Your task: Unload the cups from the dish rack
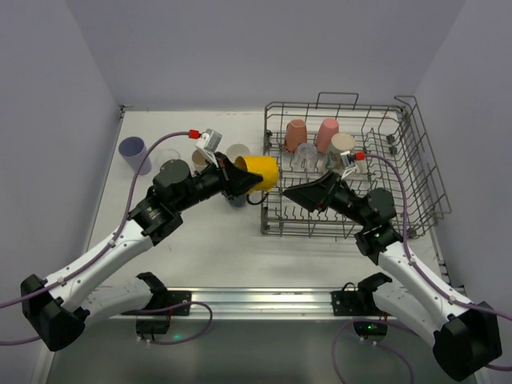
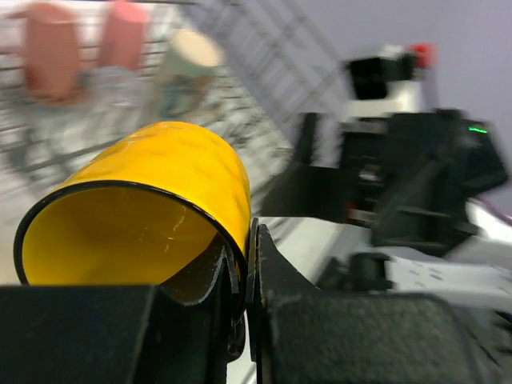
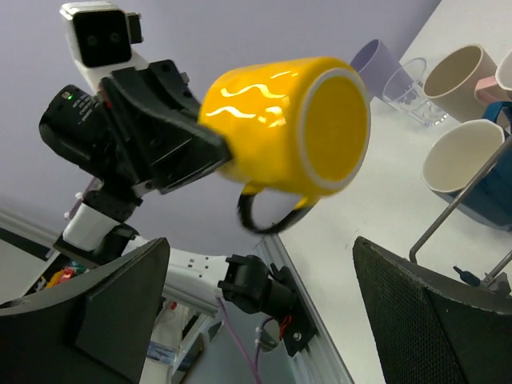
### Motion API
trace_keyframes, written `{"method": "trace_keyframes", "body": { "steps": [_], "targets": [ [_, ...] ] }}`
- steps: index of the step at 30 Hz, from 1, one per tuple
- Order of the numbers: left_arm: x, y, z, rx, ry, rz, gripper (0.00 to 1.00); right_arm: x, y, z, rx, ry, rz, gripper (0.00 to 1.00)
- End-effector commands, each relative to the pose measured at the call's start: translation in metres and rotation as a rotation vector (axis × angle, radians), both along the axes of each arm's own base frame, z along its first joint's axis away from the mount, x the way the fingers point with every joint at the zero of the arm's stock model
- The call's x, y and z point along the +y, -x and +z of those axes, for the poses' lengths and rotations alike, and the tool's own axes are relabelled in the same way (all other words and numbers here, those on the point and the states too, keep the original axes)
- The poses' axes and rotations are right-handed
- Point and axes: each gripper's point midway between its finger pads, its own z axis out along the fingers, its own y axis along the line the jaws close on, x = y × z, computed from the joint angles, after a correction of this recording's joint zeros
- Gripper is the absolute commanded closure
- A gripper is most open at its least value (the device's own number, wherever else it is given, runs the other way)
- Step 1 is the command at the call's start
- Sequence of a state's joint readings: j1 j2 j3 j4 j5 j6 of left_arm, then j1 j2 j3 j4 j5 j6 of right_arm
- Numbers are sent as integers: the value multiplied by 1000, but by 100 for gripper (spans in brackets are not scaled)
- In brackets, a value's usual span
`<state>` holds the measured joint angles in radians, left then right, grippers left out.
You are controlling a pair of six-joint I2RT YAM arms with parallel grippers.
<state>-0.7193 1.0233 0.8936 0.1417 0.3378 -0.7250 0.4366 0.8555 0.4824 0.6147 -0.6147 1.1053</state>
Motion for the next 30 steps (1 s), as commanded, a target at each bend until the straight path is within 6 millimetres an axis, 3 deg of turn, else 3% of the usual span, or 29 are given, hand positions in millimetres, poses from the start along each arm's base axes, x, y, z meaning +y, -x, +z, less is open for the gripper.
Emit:
{"method": "trace_keyframes", "body": {
  "steps": [1, 2, 4, 5, 7, 10, 13, 21, 24, 30],
  "targets": [
    [71, -36, -18, -81, -327, 353, 100, -6, 1, 1, -61, 37, -42, 1],
    [94, -37, -37, -28, -439, 437, 100, -7, 1, -3, -50, 52, -52, 1],
    [119, -39, -38, -13, -546, 516, 100, -9, 0, -7, -65, 80, -69, 1],
    [134, -34, -55, 34, -642, 538, 100, -10, 0, -10, -65, 90, -75, 1],
    [151, -36, -70, 74, -738, 576, 100, -13, -1, -13, -70, 111, -98, 1],
    [177, -40, -110, 180, -873, 594, 100, -16, -2, -17, -76, 133, -117, 1],
    [190, -48, -143, 254, -911, 570, 100, -18, -1, -19, -81, 155, -128, 1],
    [160, -79, -189, 332, -901, 426, 100, -24, -3, -27, -80, 209, -164, 1],
    [158, -88, -206, 374, -923, 398, 100, -26, 0, -29, -86, 223, -165, 1],
    [156, -102, -222, 408, -959, 376, 100, -33, -2, -36, -92, 257, -211, 1]
  ]
}}
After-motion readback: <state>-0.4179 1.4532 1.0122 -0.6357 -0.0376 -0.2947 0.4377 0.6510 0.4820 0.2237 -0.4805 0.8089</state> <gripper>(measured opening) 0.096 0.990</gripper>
